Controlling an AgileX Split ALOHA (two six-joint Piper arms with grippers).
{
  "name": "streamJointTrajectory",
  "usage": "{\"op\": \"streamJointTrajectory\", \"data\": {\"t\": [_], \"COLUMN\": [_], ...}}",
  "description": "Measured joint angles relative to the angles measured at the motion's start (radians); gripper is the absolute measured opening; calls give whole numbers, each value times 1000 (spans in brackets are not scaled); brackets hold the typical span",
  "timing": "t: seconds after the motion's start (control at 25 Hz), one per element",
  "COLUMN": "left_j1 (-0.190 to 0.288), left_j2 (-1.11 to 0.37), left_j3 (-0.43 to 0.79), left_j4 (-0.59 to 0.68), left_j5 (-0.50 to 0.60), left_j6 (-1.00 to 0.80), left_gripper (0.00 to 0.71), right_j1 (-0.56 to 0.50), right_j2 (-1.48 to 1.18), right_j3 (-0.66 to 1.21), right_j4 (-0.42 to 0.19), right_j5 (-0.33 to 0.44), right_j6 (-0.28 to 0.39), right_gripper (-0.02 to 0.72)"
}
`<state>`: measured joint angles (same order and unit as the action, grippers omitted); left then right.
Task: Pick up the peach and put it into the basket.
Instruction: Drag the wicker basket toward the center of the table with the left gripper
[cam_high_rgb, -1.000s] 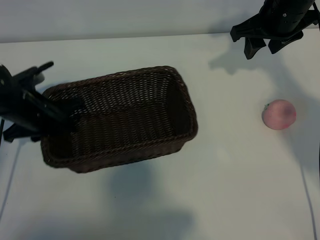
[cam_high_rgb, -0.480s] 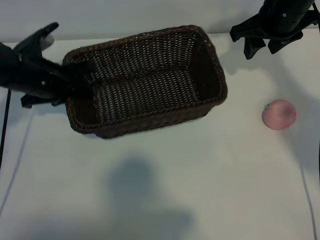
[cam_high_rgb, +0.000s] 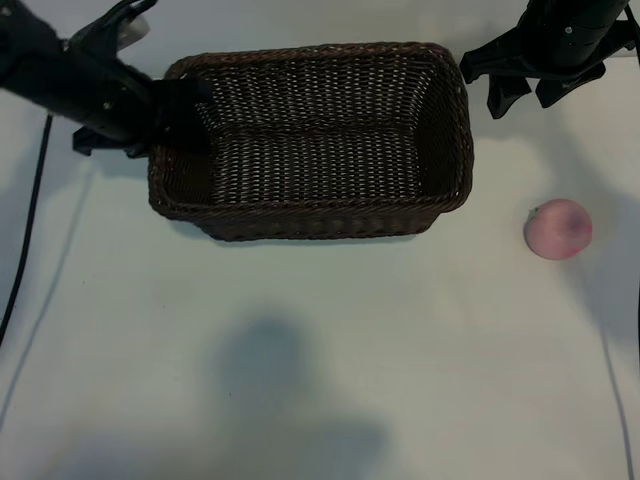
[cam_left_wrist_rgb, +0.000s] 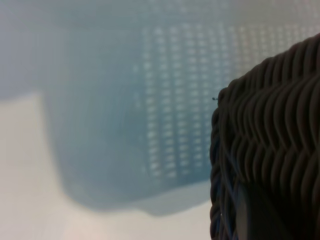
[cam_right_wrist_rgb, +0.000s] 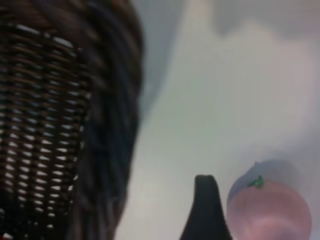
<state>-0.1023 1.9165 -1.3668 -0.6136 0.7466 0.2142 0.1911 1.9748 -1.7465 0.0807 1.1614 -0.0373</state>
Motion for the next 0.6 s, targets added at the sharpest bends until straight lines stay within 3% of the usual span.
{"op": "streamJointTrajectory", "data": {"t": [0.28,0.44,0.6], "left_j1": [-55,-94,-101], "left_j2": [129,184,210], "left_j3": [-109,-121,-121], "left_j4": [12,12,15], "left_j5": [13,6,-3], "left_j6": [16,19,19], "left_gripper": [212,212,212], "right_j1": [0,0,0], "right_j2": [0,0,0], "right_j3": [0,0,0], "right_j4": [0,0,0], "right_j5": [0,0,0], "right_j6": [0,0,0], "right_gripper": [527,527,527]}}
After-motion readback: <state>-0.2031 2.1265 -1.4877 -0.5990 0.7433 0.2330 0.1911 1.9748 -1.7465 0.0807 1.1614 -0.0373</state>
